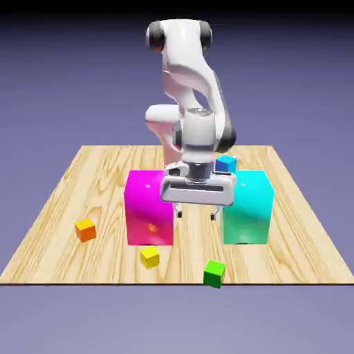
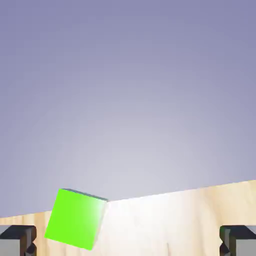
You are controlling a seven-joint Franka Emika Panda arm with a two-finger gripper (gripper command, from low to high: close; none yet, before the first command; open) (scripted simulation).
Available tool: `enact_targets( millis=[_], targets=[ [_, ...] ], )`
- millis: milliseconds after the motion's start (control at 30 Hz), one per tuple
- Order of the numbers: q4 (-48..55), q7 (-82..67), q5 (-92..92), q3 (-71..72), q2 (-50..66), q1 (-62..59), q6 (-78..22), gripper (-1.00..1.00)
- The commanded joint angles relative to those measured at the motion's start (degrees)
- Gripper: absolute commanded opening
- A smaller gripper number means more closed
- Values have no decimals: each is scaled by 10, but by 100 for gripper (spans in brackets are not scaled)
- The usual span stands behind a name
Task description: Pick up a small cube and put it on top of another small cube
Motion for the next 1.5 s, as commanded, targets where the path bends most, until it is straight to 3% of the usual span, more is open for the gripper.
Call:
enact_targets(
  millis=[0,367,567,600,800,1467],
  targets=[
    [15,14,-4,10,21,-7,-14,0],
    [177,162,-46,122,249,-84,-168,0],
    [173,187,-85,86,324,-54,-95,0],
    [173,187,-85,86,324,-54,-95,-100],
    [179,164,-22,91,229,-82,-172,-100],
    [-154,575,363,-284,-58,-276,32,-100]
  ],
)
